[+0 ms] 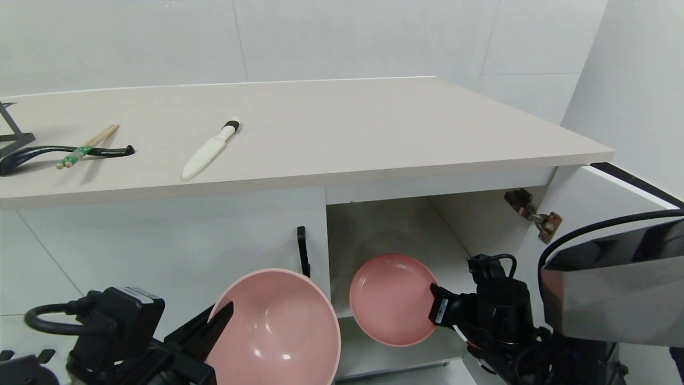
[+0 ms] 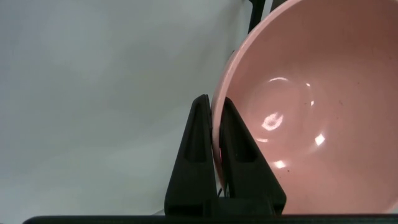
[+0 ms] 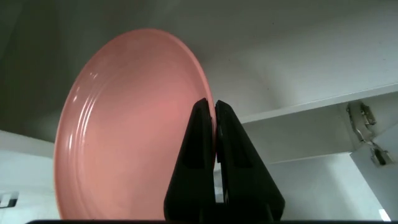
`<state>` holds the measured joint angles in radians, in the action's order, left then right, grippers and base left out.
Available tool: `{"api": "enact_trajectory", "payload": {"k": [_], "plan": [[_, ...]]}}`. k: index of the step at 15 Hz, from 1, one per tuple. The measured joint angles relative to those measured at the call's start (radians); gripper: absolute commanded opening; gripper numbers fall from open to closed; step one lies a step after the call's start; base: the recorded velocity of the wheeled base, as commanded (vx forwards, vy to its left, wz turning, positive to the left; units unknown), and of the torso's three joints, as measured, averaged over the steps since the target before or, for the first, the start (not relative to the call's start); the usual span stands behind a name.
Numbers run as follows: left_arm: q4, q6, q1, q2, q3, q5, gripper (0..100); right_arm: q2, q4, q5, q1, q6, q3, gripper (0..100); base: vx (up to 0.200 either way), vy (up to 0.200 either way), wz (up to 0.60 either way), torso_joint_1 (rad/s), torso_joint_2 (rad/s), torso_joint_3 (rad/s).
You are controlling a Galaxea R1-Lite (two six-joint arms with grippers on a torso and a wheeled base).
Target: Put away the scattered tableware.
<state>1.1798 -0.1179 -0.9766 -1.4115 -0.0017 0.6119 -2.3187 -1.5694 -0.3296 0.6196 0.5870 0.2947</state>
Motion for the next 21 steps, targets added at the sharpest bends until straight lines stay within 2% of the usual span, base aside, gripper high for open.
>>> {"api": "enact_trajectory", "payload": {"k": [4, 8, 12, 21], "plan": [[0.0, 0.0, 0.0, 0.0, 0.0, 0.0, 0, -0.036, -0.001, 0.036, -0.035, -0.004, 0.05, 0, 0.0, 0.0, 0.0, 0.0, 0.0, 0.0], [0.0, 0.0, 0.001, 0.0, 0.0, 0.001, 0, -0.063, 0.0, 0.038, -0.08, -0.031, 0.167, 0, 0.0, 0.0, 0.0, 0.0, 0.0, 0.0], [0.0, -0.001, 0.001, -0.001, 0.0, 0.001, 0, -0.11, 0.0, 0.039, -0.096, -0.077, 0.222, 0, 0.0, 0.0, 0.0, 0.0, 0.0, 0.0], [0.0, 0.0, 0.001, -0.003, 0.0, 0.001, 0, -0.193, 0.0, 0.043, -0.105, -0.069, 0.271, 0, 0.0, 0.0, 0.0, 0.0, 0.0, 0.0]]}}
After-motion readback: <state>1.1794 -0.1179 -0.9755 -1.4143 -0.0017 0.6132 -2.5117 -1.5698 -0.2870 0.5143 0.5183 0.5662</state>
